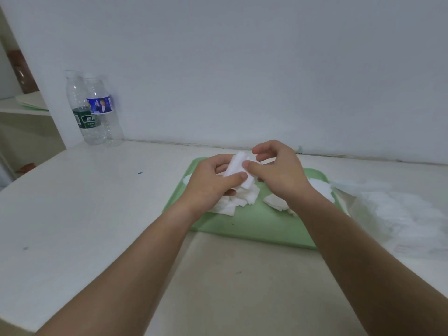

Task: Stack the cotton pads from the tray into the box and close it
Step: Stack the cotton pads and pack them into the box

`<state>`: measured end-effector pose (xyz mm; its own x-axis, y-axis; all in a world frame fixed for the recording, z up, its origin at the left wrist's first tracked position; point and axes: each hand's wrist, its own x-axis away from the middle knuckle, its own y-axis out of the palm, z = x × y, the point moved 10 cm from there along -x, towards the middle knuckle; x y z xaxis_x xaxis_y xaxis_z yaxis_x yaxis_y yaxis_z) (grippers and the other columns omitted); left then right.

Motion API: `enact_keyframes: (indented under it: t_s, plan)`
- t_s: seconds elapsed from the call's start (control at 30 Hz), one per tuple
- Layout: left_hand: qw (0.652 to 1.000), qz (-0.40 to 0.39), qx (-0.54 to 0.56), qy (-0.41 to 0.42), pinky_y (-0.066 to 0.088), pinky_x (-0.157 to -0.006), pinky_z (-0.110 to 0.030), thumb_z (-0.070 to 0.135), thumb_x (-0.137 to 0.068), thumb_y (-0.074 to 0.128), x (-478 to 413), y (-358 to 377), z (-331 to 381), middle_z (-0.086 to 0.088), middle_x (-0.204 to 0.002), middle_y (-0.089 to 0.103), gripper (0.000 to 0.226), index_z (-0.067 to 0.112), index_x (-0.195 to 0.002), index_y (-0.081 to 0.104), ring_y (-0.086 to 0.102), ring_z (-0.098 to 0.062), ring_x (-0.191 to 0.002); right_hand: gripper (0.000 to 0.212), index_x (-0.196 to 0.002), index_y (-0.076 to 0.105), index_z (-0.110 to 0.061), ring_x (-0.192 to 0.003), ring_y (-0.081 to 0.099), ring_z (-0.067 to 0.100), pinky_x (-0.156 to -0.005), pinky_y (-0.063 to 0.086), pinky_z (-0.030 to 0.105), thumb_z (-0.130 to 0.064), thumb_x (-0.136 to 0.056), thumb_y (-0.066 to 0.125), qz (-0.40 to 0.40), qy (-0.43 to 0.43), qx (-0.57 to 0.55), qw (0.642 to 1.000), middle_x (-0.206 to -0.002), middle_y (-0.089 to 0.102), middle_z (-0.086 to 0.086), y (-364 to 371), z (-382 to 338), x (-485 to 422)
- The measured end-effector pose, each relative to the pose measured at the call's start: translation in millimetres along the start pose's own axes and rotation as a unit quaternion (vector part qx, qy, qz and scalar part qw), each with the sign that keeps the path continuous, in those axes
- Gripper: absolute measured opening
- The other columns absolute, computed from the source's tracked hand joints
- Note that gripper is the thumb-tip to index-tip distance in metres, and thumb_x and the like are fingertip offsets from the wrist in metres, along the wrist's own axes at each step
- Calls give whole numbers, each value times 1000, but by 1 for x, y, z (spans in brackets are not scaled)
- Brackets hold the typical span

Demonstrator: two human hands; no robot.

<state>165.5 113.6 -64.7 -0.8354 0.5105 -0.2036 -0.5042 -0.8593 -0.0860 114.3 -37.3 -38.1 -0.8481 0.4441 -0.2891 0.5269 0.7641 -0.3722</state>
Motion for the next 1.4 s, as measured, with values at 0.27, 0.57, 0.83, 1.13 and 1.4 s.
enact_keyframes:
  t_s: [0.27, 0.57, 0.83, 1.13, 1.4]
  plan:
    - [994, -51, -88, 51, 60, -70, -26, 1, -75, 83, 17, 37, 31, 5, -95, 74, 39, 24, -103, 71, 70, -3, -92, 30, -107, 73, -16, -87, 73, 12, -73, 59, 24, -13, -79, 81, -149, -1, -6, 989, -101, 74, 3, -30, -10, 32]
    - [998, -60, -18, 9, 62, -66, -32, 1, -84, 79, 37, 115, 47, -11, -83, 76, 26, 7, -106, 66, 75, -23, -74, 14, -98, 67, -12, -85, 71, 21, -80, 61, 40, -9, -87, 75, -148, 23, 4, 989, -97, 69, 7, -128, -5, 57]
    - [992, -76, -100, 16, 53, -64, -29, 17, -88, 75, 32, 194, 48, -1, -79, 75, 9, 18, -96, 70, 75, -20, -74, 15, -103, 61, -14, -66, 70, 17, -58, 49, 29, -21, -92, 69, -24, 40, 124, 991, -91, 74, 6, -267, 20, 64]
    - [947, -121, -291, 64, 39, -93, -26, 46, -82, 76, 17, 270, 33, 13, -126, 55, 53, 29, -128, 58, 51, -8, -117, 23, -93, 70, -26, -82, 65, -1, -79, 52, 27, -8, -80, 71, -105, 35, 297, 948, -97, 71, -9, -309, 60, 74]
    - [923, -165, -322, 129, 36, -101, -28, 25, -85, 68, 4, 315, 44, 14, -111, 55, 19, 30, -103, 69, 51, -14, -123, 21, -93, 69, -27, -81, 62, 3, -65, 45, 19, -10, -81, 66, -127, 21, 330, 935, -92, 70, -11, -297, 72, 71]
